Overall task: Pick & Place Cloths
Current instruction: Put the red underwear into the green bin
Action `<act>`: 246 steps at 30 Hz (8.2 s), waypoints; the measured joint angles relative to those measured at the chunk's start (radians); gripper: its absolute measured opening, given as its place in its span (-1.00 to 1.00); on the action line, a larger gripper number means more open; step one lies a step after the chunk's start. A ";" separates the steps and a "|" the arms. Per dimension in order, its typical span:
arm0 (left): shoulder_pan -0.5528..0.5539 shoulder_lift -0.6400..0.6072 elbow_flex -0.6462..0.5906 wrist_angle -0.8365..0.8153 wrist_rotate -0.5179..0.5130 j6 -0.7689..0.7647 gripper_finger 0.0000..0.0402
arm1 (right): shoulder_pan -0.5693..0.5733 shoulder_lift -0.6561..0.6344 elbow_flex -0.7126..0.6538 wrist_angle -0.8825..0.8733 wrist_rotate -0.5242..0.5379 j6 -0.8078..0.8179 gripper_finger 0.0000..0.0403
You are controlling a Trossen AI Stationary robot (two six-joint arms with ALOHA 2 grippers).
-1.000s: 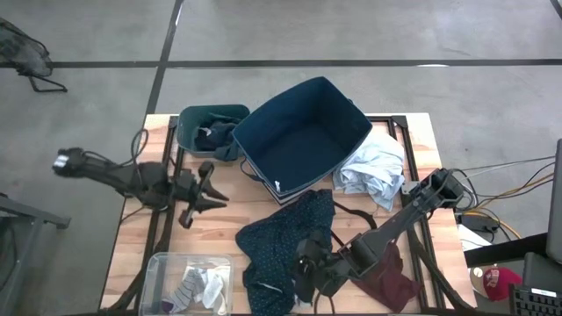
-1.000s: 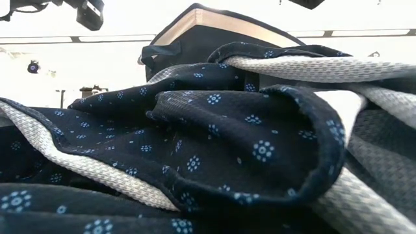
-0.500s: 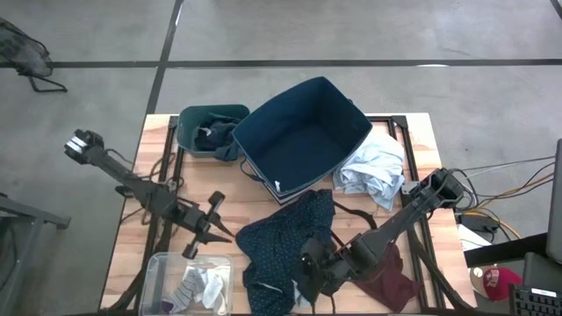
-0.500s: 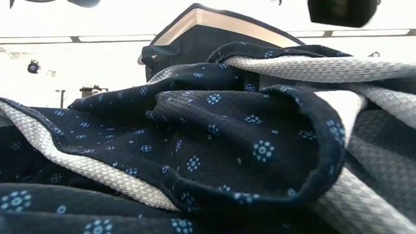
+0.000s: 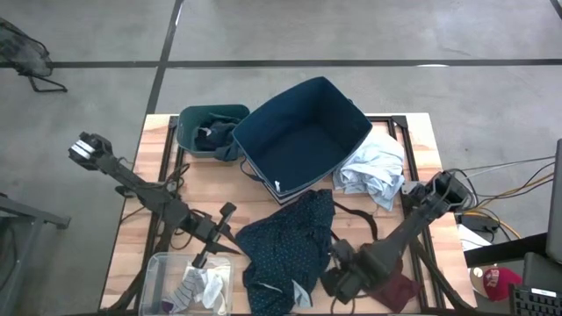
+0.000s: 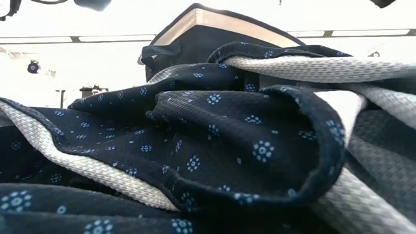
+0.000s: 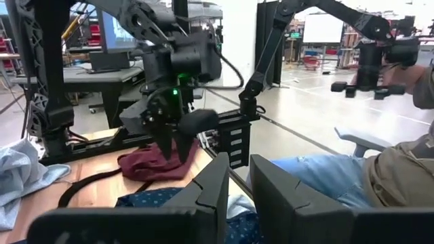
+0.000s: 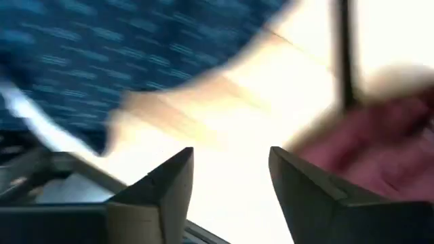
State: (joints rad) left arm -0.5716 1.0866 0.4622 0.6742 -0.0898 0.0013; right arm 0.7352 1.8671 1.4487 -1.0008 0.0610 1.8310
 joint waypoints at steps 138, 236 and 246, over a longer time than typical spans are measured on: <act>0.047 0.339 0.233 0.147 -0.118 0.056 0.42 | -0.183 0.000 0.365 0.494 0.529 -1.199 -0.96; 1.202 -0.304 0.220 -0.971 -0.479 0.005 0.06 | -0.096 0.000 0.166 0.349 0.543 -0.848 0.11; 1.201 -0.378 0.220 -0.972 -0.379 -0.066 0.07 | -0.096 0.000 0.166 0.354 0.568 -0.866 0.22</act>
State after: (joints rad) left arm 0.6297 0.7082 0.6819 -0.2975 -0.4685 -0.0646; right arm 0.6390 1.8675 1.6150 -0.6468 0.6290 0.9649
